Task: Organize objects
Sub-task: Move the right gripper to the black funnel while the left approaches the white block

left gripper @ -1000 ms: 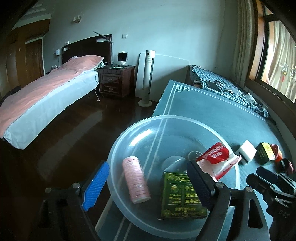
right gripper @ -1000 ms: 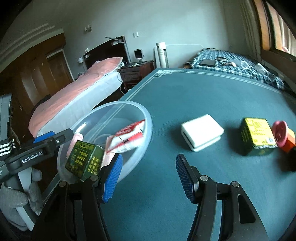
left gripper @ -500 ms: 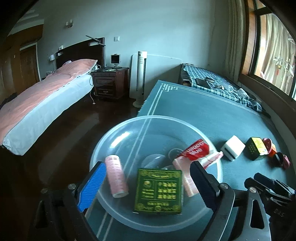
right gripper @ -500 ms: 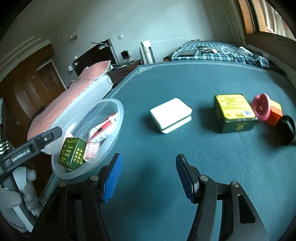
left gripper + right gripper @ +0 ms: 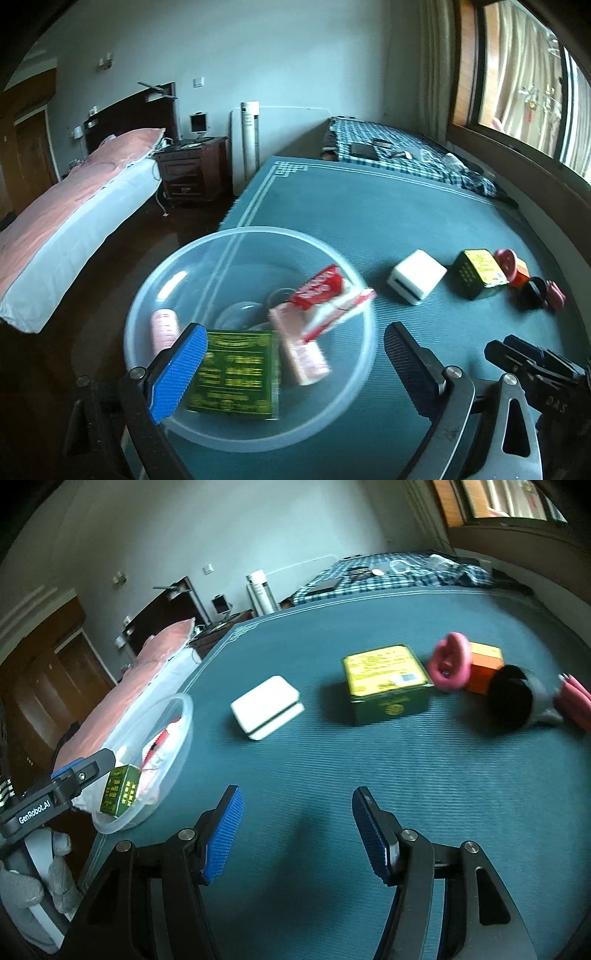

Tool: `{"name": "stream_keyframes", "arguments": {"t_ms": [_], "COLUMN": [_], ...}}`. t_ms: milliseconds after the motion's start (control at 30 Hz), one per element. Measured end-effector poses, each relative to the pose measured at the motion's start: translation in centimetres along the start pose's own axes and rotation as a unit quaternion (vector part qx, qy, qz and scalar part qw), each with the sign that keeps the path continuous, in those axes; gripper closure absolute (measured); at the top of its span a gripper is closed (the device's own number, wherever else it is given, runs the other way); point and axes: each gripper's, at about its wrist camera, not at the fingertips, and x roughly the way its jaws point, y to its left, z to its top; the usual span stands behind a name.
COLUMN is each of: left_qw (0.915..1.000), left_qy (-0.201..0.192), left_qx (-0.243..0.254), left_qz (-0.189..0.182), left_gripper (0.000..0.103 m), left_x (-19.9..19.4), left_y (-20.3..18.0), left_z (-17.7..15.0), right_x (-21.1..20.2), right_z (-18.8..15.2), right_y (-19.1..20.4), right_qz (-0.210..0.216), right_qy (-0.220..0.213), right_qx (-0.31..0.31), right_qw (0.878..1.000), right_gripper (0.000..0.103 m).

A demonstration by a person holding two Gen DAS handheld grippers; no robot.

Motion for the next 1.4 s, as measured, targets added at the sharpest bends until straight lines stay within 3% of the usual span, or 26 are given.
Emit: {"name": "stream_keyframes", "arguments": {"t_ms": [433,733,1133,1400], "left_qw": [0.9985,0.9956,0.993,0.9919], "left_qy": [0.009,0.017,0.034,0.043], "left_qx": [0.045,0.078,0.095,0.099], "left_qz": [-0.029,-0.049,-0.061,-0.067], "left_gripper": [0.004,0.004,0.004,0.003], "left_x": [0.9,2.1,4.5,5.7], "left_y": [-6.3,-10.4,-12.8,-13.2], "left_z": [0.4,0.5,0.5,0.6], "right_x": [-2.7,-4.2,-3.9,-2.2], "right_z": [0.2,0.6,2.8,5.3], "right_y": [-6.5,-11.3,-18.0,-19.3], "right_qz": [-0.028,-0.045,-0.019,-0.016], "right_qy": [-0.02,-0.028,-0.026,-0.033], "right_qx": [0.057,0.118,0.255,0.284], "right_qw": [0.998,0.992,0.966,0.958], "right_gripper": [0.039,0.032,0.031,0.031]}}
